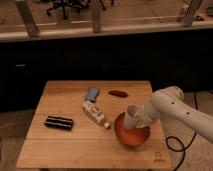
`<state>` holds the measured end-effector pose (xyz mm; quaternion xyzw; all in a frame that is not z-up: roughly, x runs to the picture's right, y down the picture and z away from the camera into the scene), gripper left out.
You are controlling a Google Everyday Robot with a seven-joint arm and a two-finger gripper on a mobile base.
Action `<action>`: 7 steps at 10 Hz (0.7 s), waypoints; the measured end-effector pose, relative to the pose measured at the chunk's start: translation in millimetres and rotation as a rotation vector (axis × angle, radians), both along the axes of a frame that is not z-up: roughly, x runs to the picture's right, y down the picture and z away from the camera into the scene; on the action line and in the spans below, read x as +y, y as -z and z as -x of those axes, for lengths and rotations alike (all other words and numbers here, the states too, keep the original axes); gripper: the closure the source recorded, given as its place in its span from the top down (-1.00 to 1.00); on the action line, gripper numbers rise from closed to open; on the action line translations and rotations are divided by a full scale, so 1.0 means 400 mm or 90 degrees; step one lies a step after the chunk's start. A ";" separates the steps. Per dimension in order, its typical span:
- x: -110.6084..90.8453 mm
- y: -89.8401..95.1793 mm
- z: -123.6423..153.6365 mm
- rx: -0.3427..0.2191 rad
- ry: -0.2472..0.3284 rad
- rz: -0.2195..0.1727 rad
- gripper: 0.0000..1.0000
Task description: Place the ceramic cup in the ceramic bowl
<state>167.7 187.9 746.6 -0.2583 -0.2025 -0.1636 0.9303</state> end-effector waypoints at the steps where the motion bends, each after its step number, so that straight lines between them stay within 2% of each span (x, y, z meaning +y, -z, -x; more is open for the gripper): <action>1: 0.000 0.001 0.001 -0.001 -0.001 0.000 0.39; 3: -0.001 0.003 0.001 -0.002 -0.002 0.000 0.60; 7: -0.010 0.013 0.009 -0.009 -0.006 -0.002 0.60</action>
